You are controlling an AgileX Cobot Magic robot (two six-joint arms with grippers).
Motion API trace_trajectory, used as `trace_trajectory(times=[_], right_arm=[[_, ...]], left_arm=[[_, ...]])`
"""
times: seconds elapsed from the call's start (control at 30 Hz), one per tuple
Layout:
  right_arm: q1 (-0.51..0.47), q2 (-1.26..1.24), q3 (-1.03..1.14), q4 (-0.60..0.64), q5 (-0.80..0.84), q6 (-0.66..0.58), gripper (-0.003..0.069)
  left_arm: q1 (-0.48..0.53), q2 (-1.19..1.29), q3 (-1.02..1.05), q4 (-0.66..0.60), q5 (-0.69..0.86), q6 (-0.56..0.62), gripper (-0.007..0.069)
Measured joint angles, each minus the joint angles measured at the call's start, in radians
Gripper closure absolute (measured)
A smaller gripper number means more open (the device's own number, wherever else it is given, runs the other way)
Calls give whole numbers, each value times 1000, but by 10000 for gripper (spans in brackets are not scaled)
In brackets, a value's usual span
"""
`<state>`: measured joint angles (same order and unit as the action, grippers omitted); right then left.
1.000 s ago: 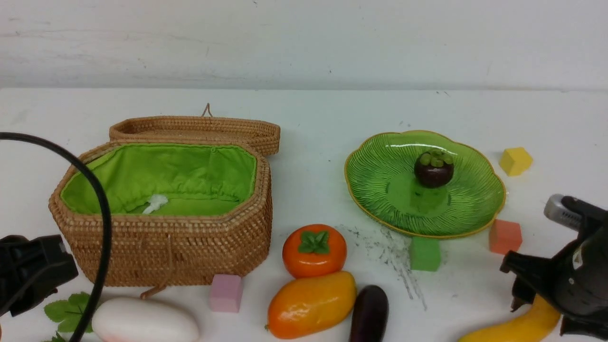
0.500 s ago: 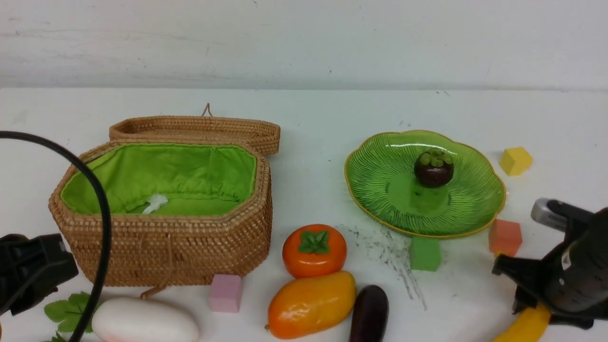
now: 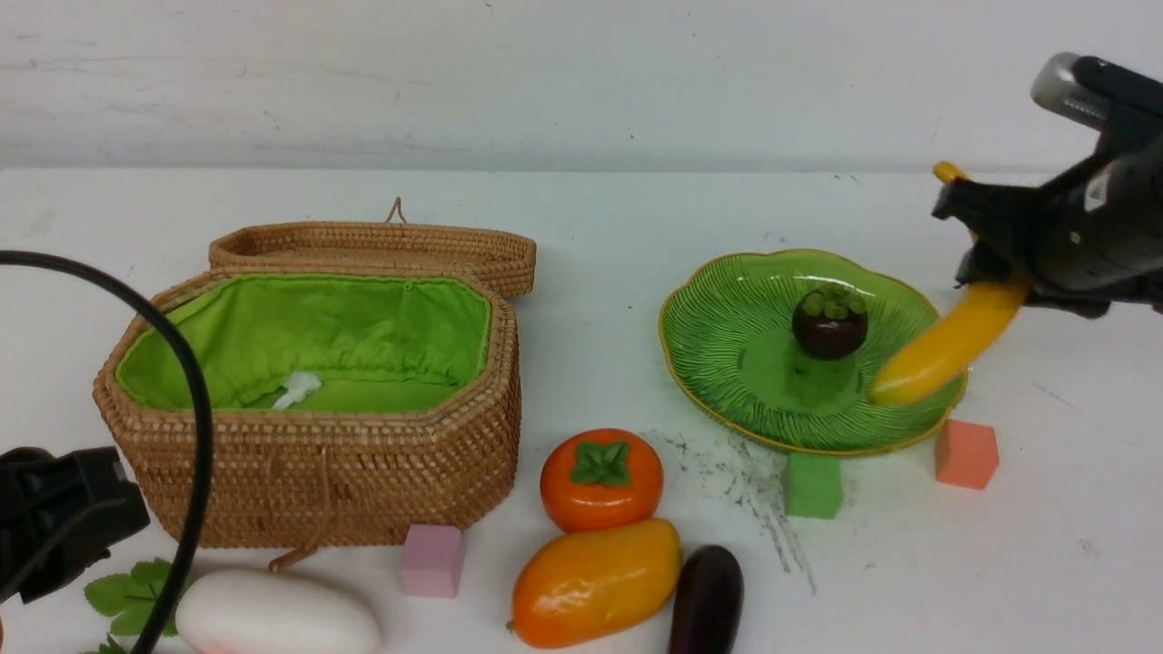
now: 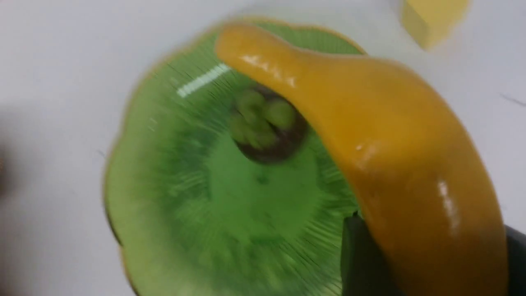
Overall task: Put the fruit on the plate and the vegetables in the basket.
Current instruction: Use the right arm to grab a banana and put it into the right plate
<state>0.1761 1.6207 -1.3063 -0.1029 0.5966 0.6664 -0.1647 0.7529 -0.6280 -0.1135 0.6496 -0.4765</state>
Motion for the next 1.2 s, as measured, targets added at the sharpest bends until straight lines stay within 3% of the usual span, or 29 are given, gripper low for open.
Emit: trace_trajectory(times=[0.53, 0.67, 0.77, 0.8, 0.9, 1.2], right_arm=[[0, 324, -125, 56, -58, 0, 326], [0, 331, -127, 97, -56, 0, 217], [0, 331, -128, 103, -48, 0, 77], [0, 331, -128, 103, -46, 0, 77], [0, 331, -128, 112, -12, 0, -14], [0, 255, -128, 118, 69, -29, 22]], left_arm=[[0, 0, 0, 0, 34, 0, 386], [0, 0, 0, 0, 59, 0, 386], [0, 0, 0, -1, 74, 0, 386], [0, 0, 0, -1, 74, 0, 386], [0, 0, 0, -1, 84, 0, 386], [0, 0, 0, -1, 92, 0, 386]])
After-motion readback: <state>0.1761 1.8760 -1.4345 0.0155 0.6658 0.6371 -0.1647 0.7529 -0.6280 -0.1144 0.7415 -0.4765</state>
